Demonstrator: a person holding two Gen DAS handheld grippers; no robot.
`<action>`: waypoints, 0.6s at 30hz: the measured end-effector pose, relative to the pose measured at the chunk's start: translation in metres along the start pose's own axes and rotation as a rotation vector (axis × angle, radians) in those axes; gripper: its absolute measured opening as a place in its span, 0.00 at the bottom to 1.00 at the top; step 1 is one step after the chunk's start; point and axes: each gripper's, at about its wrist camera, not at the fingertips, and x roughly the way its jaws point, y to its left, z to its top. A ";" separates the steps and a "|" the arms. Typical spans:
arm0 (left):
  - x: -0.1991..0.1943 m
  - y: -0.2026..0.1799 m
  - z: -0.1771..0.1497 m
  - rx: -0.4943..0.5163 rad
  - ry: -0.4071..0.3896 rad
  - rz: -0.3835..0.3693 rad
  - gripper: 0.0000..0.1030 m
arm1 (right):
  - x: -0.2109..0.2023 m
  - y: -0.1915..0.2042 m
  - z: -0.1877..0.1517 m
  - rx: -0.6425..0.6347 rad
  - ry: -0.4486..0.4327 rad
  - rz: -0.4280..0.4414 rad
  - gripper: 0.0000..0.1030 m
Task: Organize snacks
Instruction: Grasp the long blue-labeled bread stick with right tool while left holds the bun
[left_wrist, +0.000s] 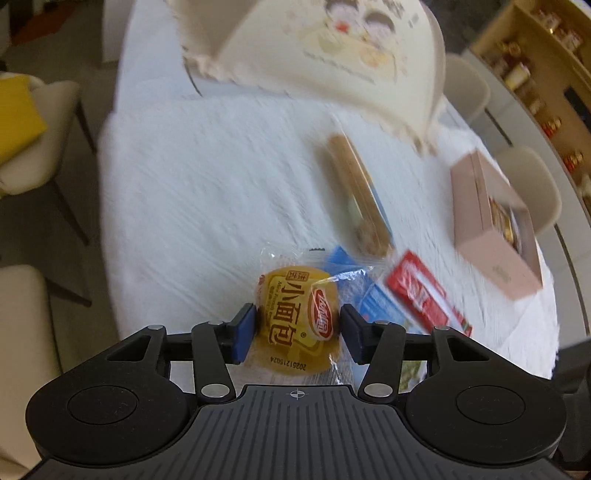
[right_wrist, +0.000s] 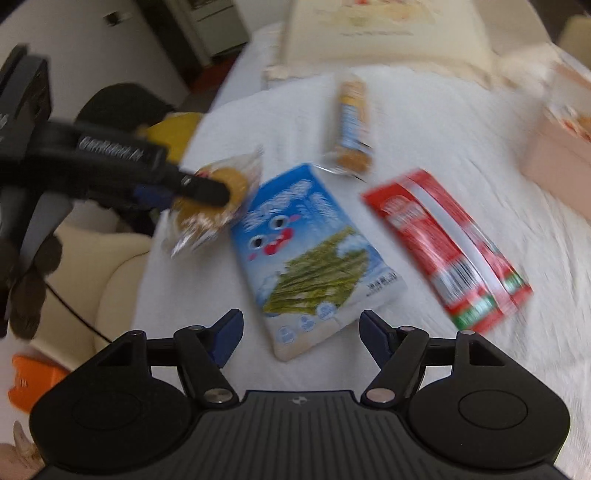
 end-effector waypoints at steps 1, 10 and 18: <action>-0.006 0.002 0.002 -0.005 -0.014 0.008 0.53 | -0.005 0.003 0.005 -0.027 -0.007 0.001 0.69; -0.022 0.000 -0.013 -0.007 0.030 0.021 0.53 | 0.025 -0.020 0.110 -0.064 -0.059 -0.242 0.76; -0.025 -0.028 -0.026 0.072 0.080 -0.058 0.53 | 0.111 -0.032 0.152 -0.025 0.085 -0.273 0.38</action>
